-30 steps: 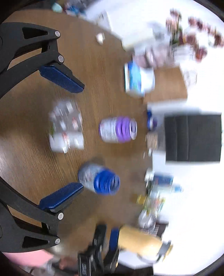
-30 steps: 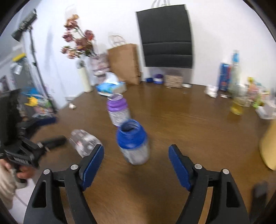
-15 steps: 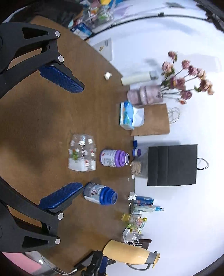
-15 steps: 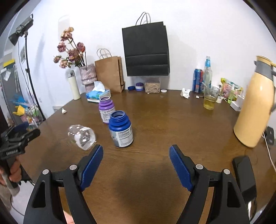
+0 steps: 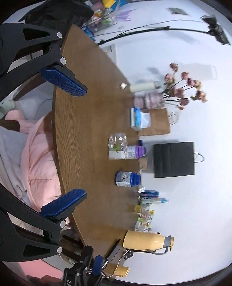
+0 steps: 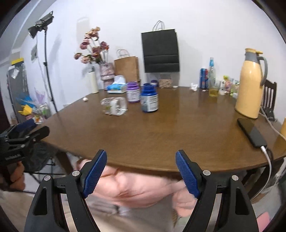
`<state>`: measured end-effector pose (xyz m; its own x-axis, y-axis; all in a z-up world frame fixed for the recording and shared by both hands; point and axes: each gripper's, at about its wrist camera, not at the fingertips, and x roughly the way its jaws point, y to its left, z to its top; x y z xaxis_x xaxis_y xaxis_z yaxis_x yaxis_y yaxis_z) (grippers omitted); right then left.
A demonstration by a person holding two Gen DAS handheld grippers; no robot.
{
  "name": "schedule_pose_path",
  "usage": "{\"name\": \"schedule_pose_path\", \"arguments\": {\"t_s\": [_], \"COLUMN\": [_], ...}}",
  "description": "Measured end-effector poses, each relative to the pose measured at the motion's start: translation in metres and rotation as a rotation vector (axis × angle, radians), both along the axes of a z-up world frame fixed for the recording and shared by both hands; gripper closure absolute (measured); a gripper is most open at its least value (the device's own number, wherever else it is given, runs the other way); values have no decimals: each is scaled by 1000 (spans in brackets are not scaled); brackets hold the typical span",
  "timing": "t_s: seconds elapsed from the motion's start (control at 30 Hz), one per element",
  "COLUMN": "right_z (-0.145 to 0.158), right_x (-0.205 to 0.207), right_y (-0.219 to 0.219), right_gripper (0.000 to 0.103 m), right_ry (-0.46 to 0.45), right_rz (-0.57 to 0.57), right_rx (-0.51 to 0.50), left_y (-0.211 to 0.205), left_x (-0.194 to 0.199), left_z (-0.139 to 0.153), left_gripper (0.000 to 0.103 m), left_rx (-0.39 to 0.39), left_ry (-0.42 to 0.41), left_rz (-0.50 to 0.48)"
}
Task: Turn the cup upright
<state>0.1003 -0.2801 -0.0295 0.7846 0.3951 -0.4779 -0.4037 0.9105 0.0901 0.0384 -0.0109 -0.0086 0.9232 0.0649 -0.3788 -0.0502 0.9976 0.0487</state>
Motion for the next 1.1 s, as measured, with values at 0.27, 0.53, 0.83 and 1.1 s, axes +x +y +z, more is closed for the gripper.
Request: {"name": "schedule_pose_path", "arguments": {"t_s": [0.27, 0.53, 0.83, 1.1], "right_z": [4, 10, 22, 22], "right_x": [-7, -17, -26, -26], "right_y": [1, 5, 6, 2], "right_gripper": [19, 19, 19, 19], "right_ry": [-36, -79, -153, -158], "right_rz": [2, 11, 21, 7], "right_rx": [34, 24, 34, 41], "left_y": [-6, 0, 4, 7], "left_x": [-11, -20, -29, -29], "left_z": [4, 16, 23, 25], "left_gripper": [0, 0, 0, 0], "left_rx": [1, -19, -21, -22], "left_ry": [-51, -119, -182, -196], "left_rz": [-20, -3, 6, 1]}}
